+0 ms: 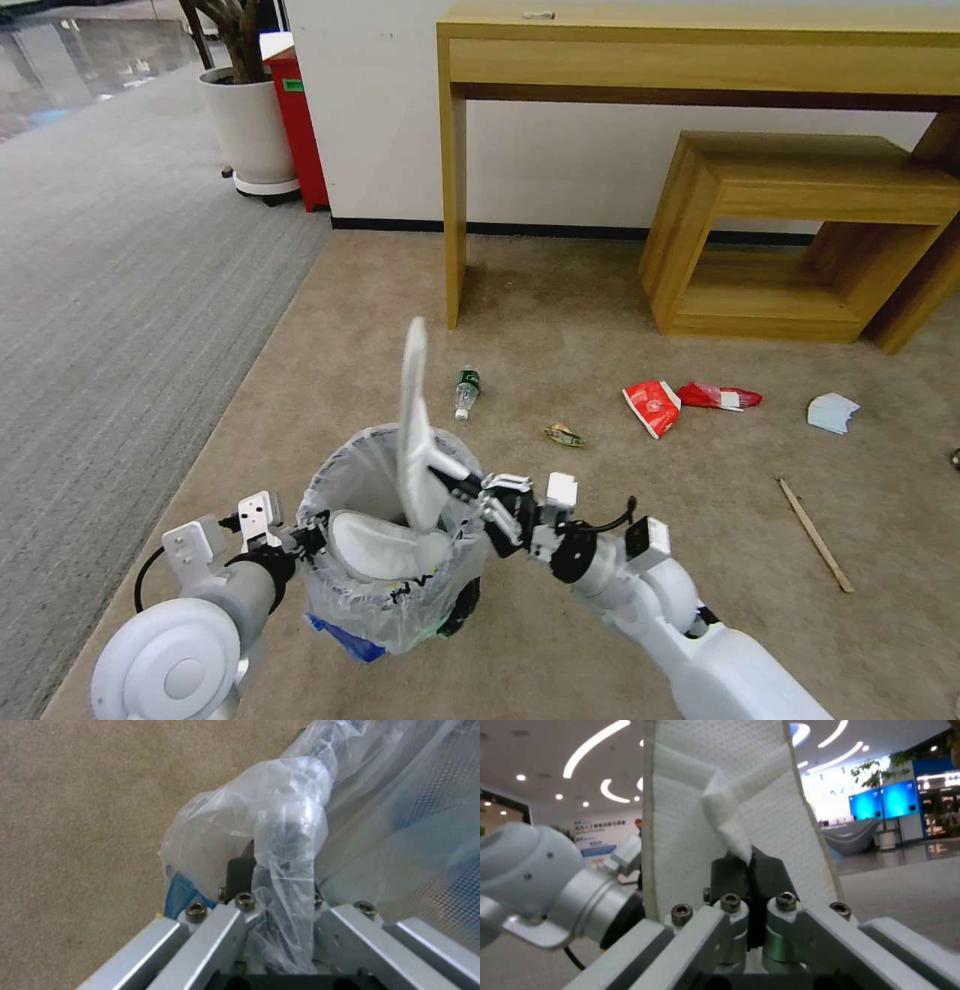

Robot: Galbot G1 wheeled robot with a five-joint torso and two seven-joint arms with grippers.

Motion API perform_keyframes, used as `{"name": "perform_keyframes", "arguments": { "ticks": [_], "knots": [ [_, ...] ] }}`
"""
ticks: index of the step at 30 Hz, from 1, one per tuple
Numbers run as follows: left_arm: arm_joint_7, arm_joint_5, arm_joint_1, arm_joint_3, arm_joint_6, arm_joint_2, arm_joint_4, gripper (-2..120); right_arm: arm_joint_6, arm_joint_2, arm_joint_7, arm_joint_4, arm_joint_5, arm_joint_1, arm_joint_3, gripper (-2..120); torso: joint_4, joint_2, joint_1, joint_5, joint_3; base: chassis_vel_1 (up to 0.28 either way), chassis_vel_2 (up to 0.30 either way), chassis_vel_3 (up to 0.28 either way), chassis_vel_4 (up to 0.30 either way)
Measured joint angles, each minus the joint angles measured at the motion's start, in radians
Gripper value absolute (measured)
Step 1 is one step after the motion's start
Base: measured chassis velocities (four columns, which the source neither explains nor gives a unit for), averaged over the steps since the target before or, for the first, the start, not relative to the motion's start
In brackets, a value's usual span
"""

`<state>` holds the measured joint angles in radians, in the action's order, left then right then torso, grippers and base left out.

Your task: Pick up the trash bin and place the garbage on the floor into it.

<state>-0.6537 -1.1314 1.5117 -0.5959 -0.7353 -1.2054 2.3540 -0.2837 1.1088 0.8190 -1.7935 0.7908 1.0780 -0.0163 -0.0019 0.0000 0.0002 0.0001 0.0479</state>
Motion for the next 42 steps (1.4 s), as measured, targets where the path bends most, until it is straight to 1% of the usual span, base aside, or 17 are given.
{"name": "perform_keyframes", "arguments": {
  "ticks": [7,10,12,14,17,18,21,22,25,26,28,29,31,32,34,40,42],
  "knots": [
    [0.000,0.000,0.002,0.006,0.000,-0.006,0.009,0,0.005,0.000,-0.039,0.016,-0.027,-0.015,-0.003,1,0.0000,0.000,0.000,0.0000,0.000,0.000,0.000,0.000,0.000],
    [0.000,0.001,0.003,0.006,0.000,-0.007,0.013,0,0.010,-0.002,-0.054,0.016,-0.039,-0.015,-0.003,9,0.0000,0.000,0.000,-0.0001,0.000,0.000,0.000,0.000,0.000],
    [0.000,0.001,0.006,0.005,0.000,-0.008,0.018,0,0.014,-0.005,-0.064,0.015,-0.046,-0.012,0.001,21,0.0000,0.000,0.000,0.0000,0.000,0.000,0.000,0.000,0.000],
    [0.000,0.001,0.008,0.003,0.000,-0.008,0.020,0,0.015,-0.008,-0.065,0.013,-0.047,-0.010,0.004,24,0.0000,0.000,0.000,0.0000,0.000,0.000,0.000,0.000,0.000],
    [0.001,0.001,0.009,-0.018,0.000,-0.005,0.022,0,0.017,-0.027,-0.065,-0.003,-0.056,0.002,0.021,39,0.0000,0.000,0.000,0.0000,0.000,0.000,0.000,0.000,0.000],
    [0.001,0.001,0.009,-0.018,0.000,-0.005,0.022,0,0.017,-0.027,-0.065,-0.003,-0.056,0.002,0.021,39,0.0000,0.000,0.000,0.0000,0.000,0.000,0.000,0.000,0.000],
    [0.003,-0.006,0.005,-0.052,0.000,-0.002,0.020,0,0.015,-0.043,-0.066,-0.019,-0.057,0.019,0.043,54,0.0000,0.000,0.000,-0.0001,0.000,0.000,0.000,0.000,0.000],
    [0.003,-0.006,0.005,-0.052,0.000,-0.002,0.020,0,0.015,-0.043,-0.066,-0.019,-0.057,0.019,0.043,54,0.0000,0.000,0.000,-0.0001,0.000,0.000,0.000,0.000,0.000],
    [0.003,-0.017,-0.012,-0.101,0.000,0.011,0.003,0,0.009,-0.056,-0.111,-0.043,-0.062,0.044,0.074,68,0.0000,0.000,0.000,-0.0002,0.000,0.000,0.000,0.000,0.000],
    [0.003,-0.017,-0.012,-0.101,0.000,0.011,0.003,0,0.009,-0.056,-0.111,-0.043,-0.062,0.044,0.074,68,0.0000,0.000,0.000,-0.0002,0.000,0.000,0.000,0.000,0.000],
    [0.003,-0.018,-0.022,-0.131,0.000,0.019,-0.007,0,0.010,-0.059,-0.197,-0.058,-0.080,0.059,0.092,78,-0.0001,0.000,0.000,-0.0001,0.000,0.000,0.000,0.000,0.000],
    [0.003,-0.018,-0.022,-0.131,0.000,0.019,-0.007,0,0.010,-0.059,-0.197,-0.058,-0.080,0.059,0.092,78,-0.0001,0.000,0.000,-0.0001,0.000,0.000,0.000,0.000,0.000],
    [0.002,-0.018,-0.032,-0.164,0.000,0.025,-0.018,0,0.008,-0.052,-0.352,-0.071,-0.099,0.074,0.116,89,-0.0001,0.000,0.000,-0.0001,0.000,0.000,0.000,0.000,0.000],
    [0.002,-0.018,-0.032,-0.164,0.000,0.025,-0.018,0,0.008,-0.052,-0.352,-0.071,-0.099,0.074,0.116,89,-0.0001,0.000,0.000,-0.0001,0.000,0.000,0.000,0.000,0.000],
    [-0.002,-0.004,-0.038,-0.204,0.000,0.025,-0.038,0,-0.001,-0.033,-0.505,-0.074,-0.114,0.096,0.163,98,0.0000,0.000,0.000,0.0000,0.000,0.000,0.000,0.000,0.000],
    [0.000,0.021,-0.042,-0.249,0.000,0.016,-0.064,0,-0.013,-0.020,-0.587,-0.069,-0.173,0.146,0.253,100,-0.0001,0.000,0.000,-0.0002,0.000,0.000,0.000,0.000,0.000],
    [-0.003,0.013,-0.058,-0.297,0.000,0.003,-0.066,0,-0.013,-0.008,-0.672,-0.063,-0.209,0.176,0.303,100,0.0000,0.000,0.000,-0.0002,0.000,0.000,0.000,0.000,0.000]
  ]
}}
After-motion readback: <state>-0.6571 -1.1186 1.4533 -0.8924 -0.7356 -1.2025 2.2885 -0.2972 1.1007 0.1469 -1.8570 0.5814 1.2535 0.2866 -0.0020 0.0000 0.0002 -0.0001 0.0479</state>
